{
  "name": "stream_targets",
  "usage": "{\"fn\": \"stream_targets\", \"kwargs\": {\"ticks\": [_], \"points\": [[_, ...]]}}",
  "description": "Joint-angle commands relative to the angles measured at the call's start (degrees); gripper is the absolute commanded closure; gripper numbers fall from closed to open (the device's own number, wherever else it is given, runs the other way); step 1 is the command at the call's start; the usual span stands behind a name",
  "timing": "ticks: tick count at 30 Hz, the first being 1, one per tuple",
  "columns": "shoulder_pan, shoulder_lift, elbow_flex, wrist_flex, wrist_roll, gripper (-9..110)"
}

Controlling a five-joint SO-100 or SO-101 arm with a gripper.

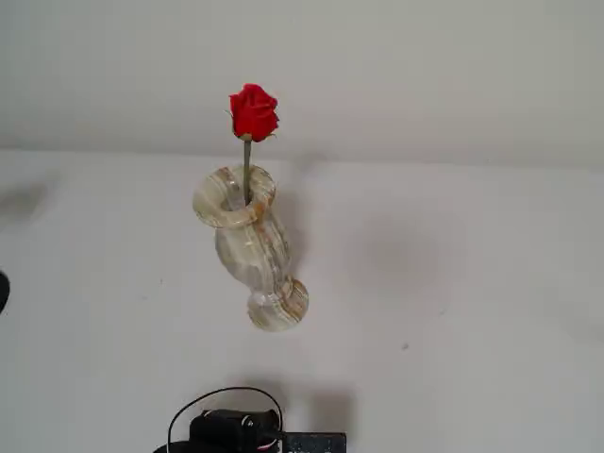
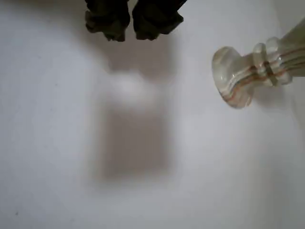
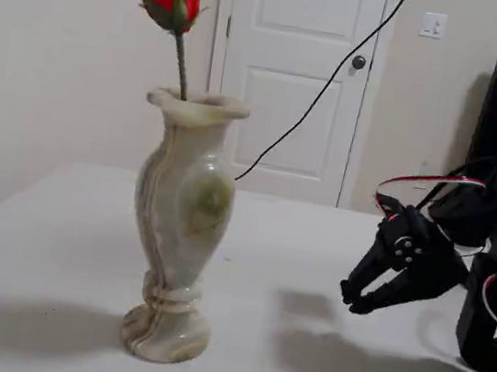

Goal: Pick up rose from vase and place it onto the table

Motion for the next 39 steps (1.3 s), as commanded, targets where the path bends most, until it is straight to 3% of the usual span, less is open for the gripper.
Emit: {"fn": "stream_targets", "kwargs": {"ticks": [1,25,39], "points": [[0.62,0.44,-0.26,-0.97,0.26,99],[0.62,0.44,-0.26,-0.97,0.18,98],[-8.35,0.44,-0.18,-0.44,-10.11,98]]}}
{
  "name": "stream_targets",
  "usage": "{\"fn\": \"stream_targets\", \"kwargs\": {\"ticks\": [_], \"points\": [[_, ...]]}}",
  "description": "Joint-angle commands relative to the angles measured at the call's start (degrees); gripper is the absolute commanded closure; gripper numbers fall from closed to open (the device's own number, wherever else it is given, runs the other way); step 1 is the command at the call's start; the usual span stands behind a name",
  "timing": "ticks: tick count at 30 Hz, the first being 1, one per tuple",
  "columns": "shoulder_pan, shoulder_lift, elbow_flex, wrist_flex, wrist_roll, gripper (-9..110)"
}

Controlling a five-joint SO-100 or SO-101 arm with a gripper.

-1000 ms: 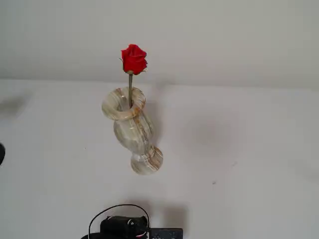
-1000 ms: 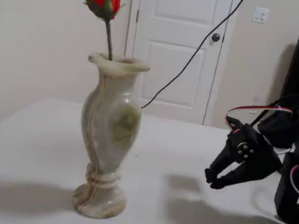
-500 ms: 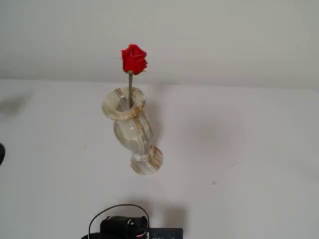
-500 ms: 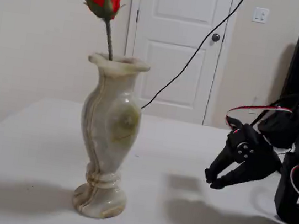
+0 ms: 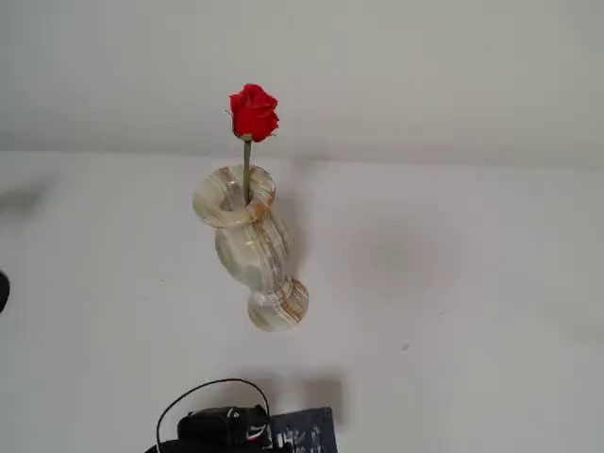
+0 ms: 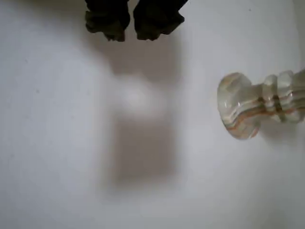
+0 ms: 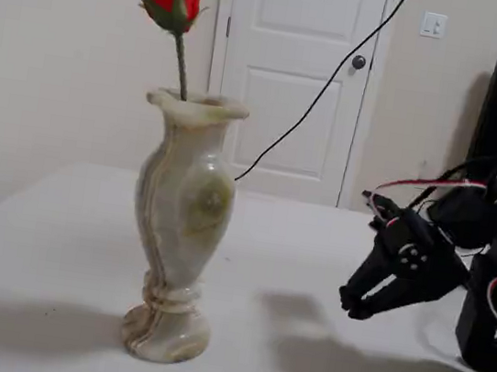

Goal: Pick up rose from vase and place it onto the table

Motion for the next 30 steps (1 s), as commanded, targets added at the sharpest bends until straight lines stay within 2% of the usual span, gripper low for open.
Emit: {"fn": "stream_targets", "kwargs": {"ticks": [1,2,5,11,15,20,22,25,28,30], "points": [[-4.13,0.44,-0.09,-0.26,-5.1,98],[-5.01,0.44,0.0,-0.26,-7.29,98],[-6.86,0.53,1.49,2.46,-32.61,99],[-3.16,0.53,-13.45,5.36,-46.67,97],[-2.72,-3.08,-26.54,0.53,-55.2,94],[0.62,-23.82,-49.39,-5.98,-58.01,88],[0.88,-32.43,-59.24,-7.12,-58.01,82],[0.09,-44.12,-72.95,-7.21,-57.66,81],[-0.26,-52.82,-80.33,-9.58,-57.22,79],[-0.79,-56.87,-82.62,-11.6,-56.87,74]]}}
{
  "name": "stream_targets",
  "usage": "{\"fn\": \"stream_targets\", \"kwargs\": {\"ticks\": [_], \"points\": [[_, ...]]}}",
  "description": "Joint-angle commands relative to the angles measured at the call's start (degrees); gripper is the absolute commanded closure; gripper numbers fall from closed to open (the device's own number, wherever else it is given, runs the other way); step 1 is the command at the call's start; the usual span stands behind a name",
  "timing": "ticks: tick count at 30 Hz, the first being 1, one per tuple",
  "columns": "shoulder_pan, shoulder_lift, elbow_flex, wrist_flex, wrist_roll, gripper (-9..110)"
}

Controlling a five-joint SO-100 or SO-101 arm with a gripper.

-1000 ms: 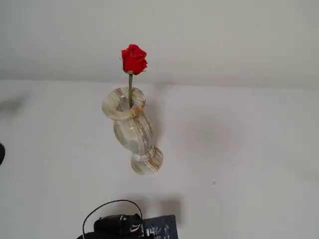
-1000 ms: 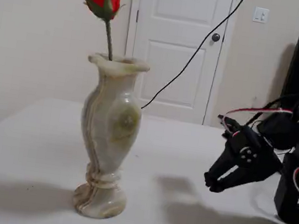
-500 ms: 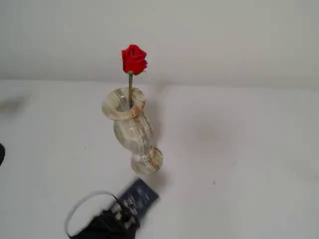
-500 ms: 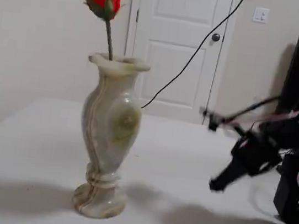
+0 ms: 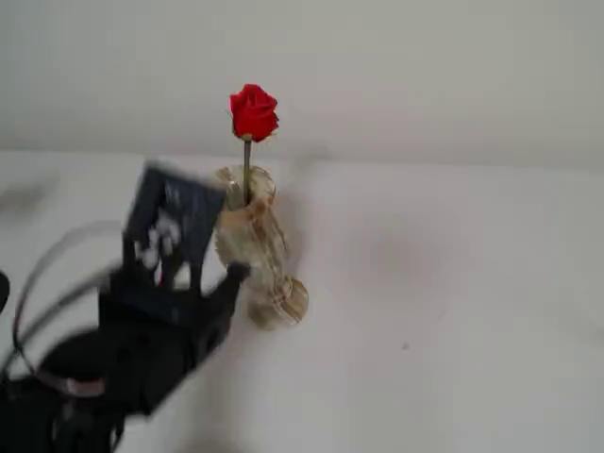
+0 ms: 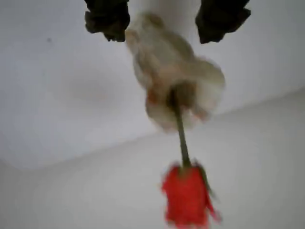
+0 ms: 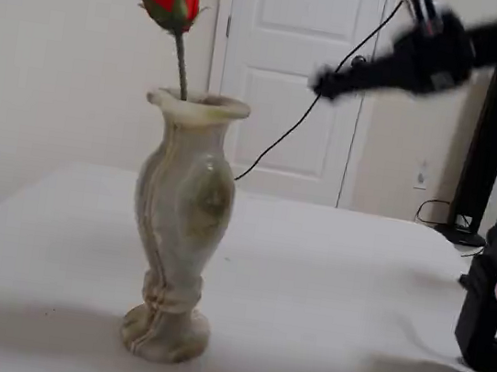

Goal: Pick up rose from vase and place it onto the table

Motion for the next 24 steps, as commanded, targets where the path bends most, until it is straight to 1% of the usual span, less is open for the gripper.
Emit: {"fn": "stream_targets", "kwargs": {"ticks": [1,7,13,17,22,24], "points": [[-0.97,-10.81,-12.13,-4.83,0.09,73],[-1.58,-18.54,-12.22,-13.8,0.09,73],[-1.76,-26.54,-15.73,-18.46,-0.35,74],[-1.32,-31.64,-19.95,-18.81,-0.09,75],[-1.85,-34.45,-21.01,-21.27,-1.05,79],[-2.11,-35.51,-21.36,-21.8,-1.41,82]]}}
